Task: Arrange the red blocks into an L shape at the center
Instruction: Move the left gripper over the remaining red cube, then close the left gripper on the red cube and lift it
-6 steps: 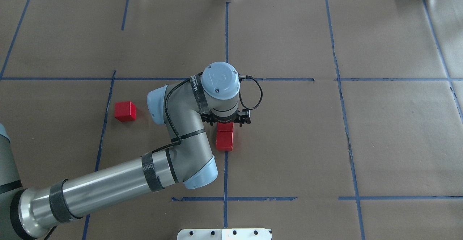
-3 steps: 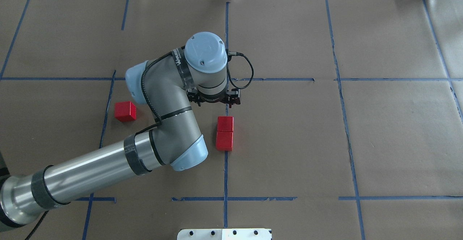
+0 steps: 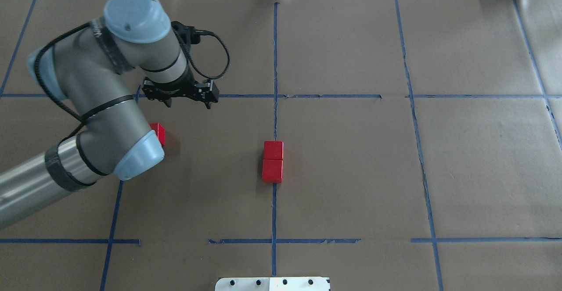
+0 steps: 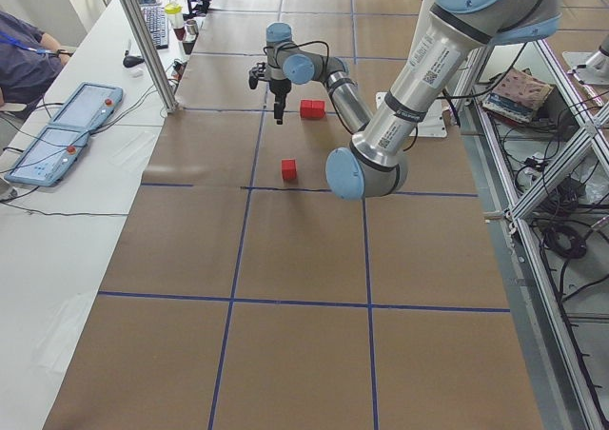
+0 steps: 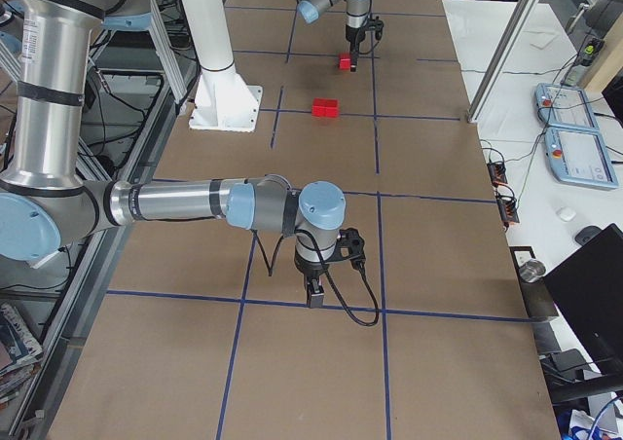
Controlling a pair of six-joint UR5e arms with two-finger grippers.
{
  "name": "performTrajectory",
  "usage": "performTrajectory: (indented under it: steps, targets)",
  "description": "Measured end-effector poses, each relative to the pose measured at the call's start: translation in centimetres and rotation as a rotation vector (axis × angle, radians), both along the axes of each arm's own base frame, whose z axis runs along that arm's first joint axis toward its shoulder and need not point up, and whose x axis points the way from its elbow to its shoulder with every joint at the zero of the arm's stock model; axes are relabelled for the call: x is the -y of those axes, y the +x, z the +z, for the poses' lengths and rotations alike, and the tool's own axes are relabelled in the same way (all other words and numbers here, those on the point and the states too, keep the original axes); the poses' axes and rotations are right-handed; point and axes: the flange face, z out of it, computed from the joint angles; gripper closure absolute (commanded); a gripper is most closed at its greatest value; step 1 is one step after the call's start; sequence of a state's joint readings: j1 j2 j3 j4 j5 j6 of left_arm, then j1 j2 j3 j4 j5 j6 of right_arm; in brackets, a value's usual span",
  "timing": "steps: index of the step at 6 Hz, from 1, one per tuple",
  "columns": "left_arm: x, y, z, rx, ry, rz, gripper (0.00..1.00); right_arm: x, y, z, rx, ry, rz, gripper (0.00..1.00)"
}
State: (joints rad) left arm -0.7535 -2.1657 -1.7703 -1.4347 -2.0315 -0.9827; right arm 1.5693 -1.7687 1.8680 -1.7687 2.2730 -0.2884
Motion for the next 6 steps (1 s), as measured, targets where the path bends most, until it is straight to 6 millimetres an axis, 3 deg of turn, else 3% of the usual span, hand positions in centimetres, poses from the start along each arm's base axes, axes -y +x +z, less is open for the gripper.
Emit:
performTrajectory:
  steps: [1,2,3,6]
  targets:
    - [-0.2,-2.8,3.5,0.003,-0.015,-0.019,0.00,0.0,0.0,0.0,0.000,0.000,0.000,0.00]
    - [-0.6,-4.0,6.9,-0.012,-0.007,-0.028,0.00,0.0,0.0,0.0,0.000,0.000,0.000,0.00]
    - [-0.9,-4.2,9.5,-0.025,-0.011,-0.042,0.00,0.0,0.0,0.0,0.000,0.000,0.000,0.00]
    - [-0.6,-1.7,13.3,-0.007,-0.078,-0.065,0.00,-0.1,0.0,0.1,0.000,-0.003,0.000,0.00]
